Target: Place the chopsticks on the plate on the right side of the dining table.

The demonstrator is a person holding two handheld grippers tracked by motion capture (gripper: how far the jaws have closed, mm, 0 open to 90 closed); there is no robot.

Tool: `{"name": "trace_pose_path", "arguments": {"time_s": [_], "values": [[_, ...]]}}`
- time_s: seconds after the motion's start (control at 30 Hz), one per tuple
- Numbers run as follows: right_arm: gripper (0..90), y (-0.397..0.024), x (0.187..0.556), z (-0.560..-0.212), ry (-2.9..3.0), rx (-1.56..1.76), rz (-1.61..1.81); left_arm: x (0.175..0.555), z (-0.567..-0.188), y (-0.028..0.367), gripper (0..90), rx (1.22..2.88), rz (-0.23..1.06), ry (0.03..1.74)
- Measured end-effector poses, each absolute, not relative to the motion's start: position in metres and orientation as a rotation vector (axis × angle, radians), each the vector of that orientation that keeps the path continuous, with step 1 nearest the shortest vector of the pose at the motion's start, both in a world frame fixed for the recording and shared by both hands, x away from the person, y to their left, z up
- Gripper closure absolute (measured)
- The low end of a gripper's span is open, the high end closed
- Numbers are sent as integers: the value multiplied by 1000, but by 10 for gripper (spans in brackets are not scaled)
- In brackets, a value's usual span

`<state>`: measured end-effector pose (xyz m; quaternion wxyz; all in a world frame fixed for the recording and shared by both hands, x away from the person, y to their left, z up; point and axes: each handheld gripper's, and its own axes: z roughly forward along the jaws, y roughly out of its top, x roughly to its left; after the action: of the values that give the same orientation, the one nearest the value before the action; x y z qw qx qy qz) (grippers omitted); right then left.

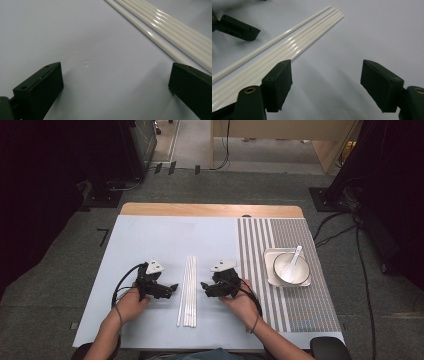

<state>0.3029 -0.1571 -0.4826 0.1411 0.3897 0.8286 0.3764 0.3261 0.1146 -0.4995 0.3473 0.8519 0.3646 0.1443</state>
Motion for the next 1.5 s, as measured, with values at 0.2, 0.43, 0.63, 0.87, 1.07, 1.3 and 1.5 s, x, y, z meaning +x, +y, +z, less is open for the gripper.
{"name": "trace_pose_path", "arguments": {"time_s": [0.2,0.43,0.63,0.87,1.07,1.3,1.5], "values": [[270,-155,303,-483,2384,1150,1102,326,-499,115,0,2209,374,946],[286,-150,302,-484,2386,1149,1120,326,-499,115,0,2209,374,946],[288,-147,301,-486,2389,1157,1125,326,-499,115,0,2210,374,945],[299,-144,301,-487,2398,1167,1144,326,-500,115,0,2209,374,946],[302,-142,300,-487,2394,1169,1152,326,-500,115,0,2209,374,946],[310,-137,298,-490,2403,1153,1146,326,-500,115,0,2208,374,946],[324,-134,298,-493,2407,1151,1150,326,-500,114,0,2207,373,948]]}}
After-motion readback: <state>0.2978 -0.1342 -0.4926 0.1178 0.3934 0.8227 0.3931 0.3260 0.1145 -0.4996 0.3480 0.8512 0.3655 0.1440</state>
